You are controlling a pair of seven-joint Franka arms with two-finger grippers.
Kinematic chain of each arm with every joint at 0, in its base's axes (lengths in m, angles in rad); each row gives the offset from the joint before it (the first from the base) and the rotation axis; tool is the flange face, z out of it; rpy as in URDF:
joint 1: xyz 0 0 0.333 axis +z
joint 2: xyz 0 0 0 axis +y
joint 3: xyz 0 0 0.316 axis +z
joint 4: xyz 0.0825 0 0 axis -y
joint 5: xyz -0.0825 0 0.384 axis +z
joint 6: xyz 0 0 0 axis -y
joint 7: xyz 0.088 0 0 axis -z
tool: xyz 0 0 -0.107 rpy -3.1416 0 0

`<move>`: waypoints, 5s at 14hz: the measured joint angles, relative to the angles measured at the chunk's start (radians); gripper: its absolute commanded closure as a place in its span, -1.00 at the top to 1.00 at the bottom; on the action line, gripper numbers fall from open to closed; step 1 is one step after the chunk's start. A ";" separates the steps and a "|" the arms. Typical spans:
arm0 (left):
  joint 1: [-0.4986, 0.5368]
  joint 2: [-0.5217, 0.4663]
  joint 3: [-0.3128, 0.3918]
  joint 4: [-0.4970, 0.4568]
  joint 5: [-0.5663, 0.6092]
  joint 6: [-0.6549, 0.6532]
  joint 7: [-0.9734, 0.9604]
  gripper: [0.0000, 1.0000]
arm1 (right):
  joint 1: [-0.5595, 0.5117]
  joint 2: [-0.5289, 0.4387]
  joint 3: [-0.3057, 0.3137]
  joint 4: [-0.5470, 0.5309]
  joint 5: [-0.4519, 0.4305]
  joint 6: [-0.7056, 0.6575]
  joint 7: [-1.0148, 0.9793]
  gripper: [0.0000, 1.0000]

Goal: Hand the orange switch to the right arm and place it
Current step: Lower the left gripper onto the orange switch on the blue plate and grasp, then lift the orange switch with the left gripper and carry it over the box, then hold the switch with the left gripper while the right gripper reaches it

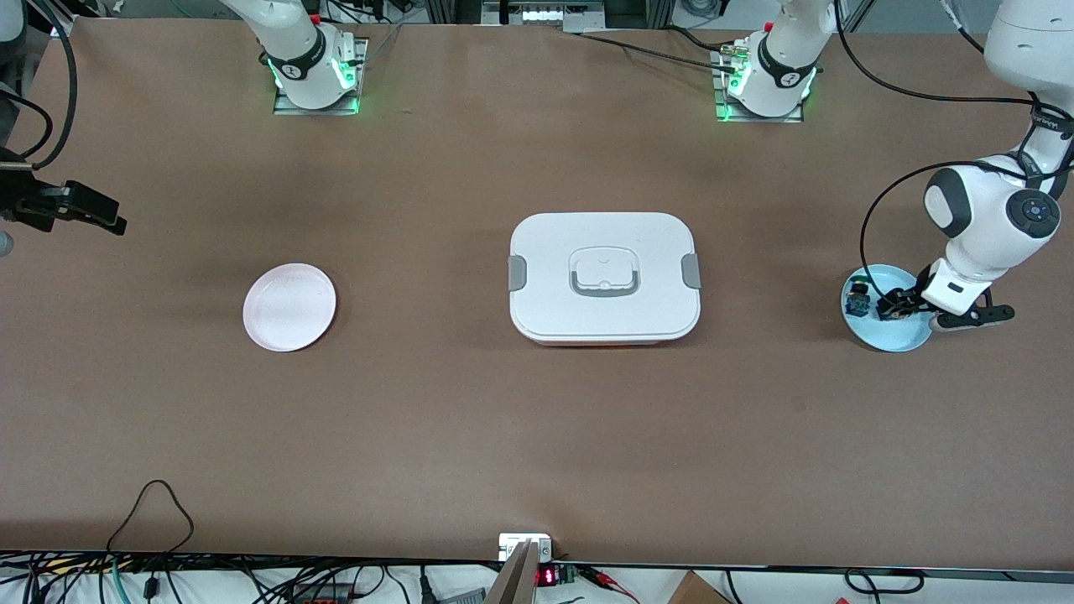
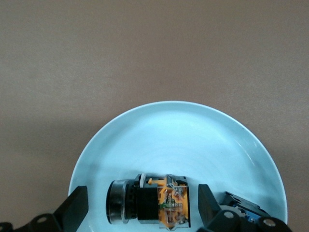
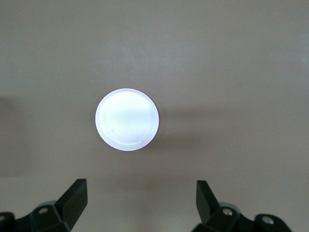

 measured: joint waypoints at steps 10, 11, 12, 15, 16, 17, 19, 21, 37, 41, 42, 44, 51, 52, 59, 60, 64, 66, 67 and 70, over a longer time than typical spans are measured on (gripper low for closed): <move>0.001 0.003 -0.010 0.037 0.000 -0.026 0.056 -0.39 | 0.000 0.000 0.000 0.000 0.000 0.000 0.000 1.00; 0.001 -0.018 -0.020 0.068 0.000 -0.095 0.079 -0.40 | 0.000 0.000 0.000 0.000 0.000 0.000 0.000 1.00; 0.001 -0.045 -0.034 0.113 0.000 -0.199 0.098 -0.40 | 0.000 0.000 0.000 0.000 0.000 0.000 0.000 1.00; 0.003 -0.118 -0.091 0.277 0.000 -0.557 0.142 -0.38 | 0.000 0.000 0.000 0.000 0.000 0.000 0.000 1.00; 0.003 -0.130 -0.110 0.321 -0.004 -0.643 0.158 -0.38 | 0.000 0.000 0.000 0.000 0.000 0.000 0.000 1.00; 0.003 -0.136 -0.124 0.353 -0.013 -0.697 0.186 -0.38 | 0.000 0.000 0.000 0.000 0.000 0.000 0.000 1.00; 0.003 -0.133 -0.135 0.376 -0.049 -0.731 0.317 -0.38 | 0.000 0.000 0.000 0.000 0.000 0.000 0.000 1.00; 0.006 -0.120 -0.135 0.376 -0.169 -0.732 0.529 -0.37 | 0.000 0.000 0.001 0.000 0.000 0.000 0.000 1.00; -0.008 -0.019 -0.455 0.377 -1.331 -1.066 1.739 -0.60 | 0.000 0.019 0.004 -0.004 0.234 -0.008 0.000 1.00; -0.047 -0.017 -0.546 0.380 -1.534 -1.018 1.926 -0.63 | 0.003 0.037 0.008 -0.011 0.487 -0.010 0.000 1.00; -0.055 -0.016 -0.566 0.380 -1.571 -0.991 1.949 -0.63 | 0.005 0.041 0.010 -0.012 0.545 -0.011 0.000 1.00; -0.070 -0.015 -0.629 0.380 -1.664 -0.881 2.008 -0.63 | 0.013 0.046 0.012 -0.015 0.660 -0.011 -0.001 1.00; -0.286 -0.015 -0.702 0.380 -2.010 -0.558 2.143 -0.63 | 0.107 0.060 0.019 -0.175 1.268 -0.011 -0.061 1.00; -0.296 -0.015 -0.702 0.380 -2.018 -0.544 2.147 -0.63 | 0.132 0.064 0.019 -0.210 1.309 -0.009 -0.121 1.00; -0.300 -0.015 -0.701 0.381 -2.030 -0.541 2.148 -0.62 | 0.199 0.107 0.020 -0.377 1.495 0.003 -0.365 1.00; -0.302 -0.015 -0.701 0.381 -2.032 -0.541 2.148 -0.62 | 0.209 0.121 0.020 -0.382 1.519 0.003 -0.382 1.00; -0.305 -0.015 -0.701 0.381 -2.042 -0.541 2.148 -0.62 | 0.277 0.185 0.021 -0.385 1.629 0.006 -0.446 1.00; -0.307 -0.015 -0.701 0.381 -2.046 -0.541 2.148 -0.62 | 0.307 0.205 0.021 -0.385 1.661 0.022 -0.454 1.00; -0.308 -0.015 -0.701 0.381 -2.047 -0.541 2.148 -0.62 | 0.319 0.209 0.021 -0.384 1.675 0.033 -0.455 1.00; -0.310 -0.015 -0.702 0.381 -2.051 -0.541 2.148 -0.62 | 0.355 0.211 0.021 -0.384 1.724 0.055 -0.455 1.00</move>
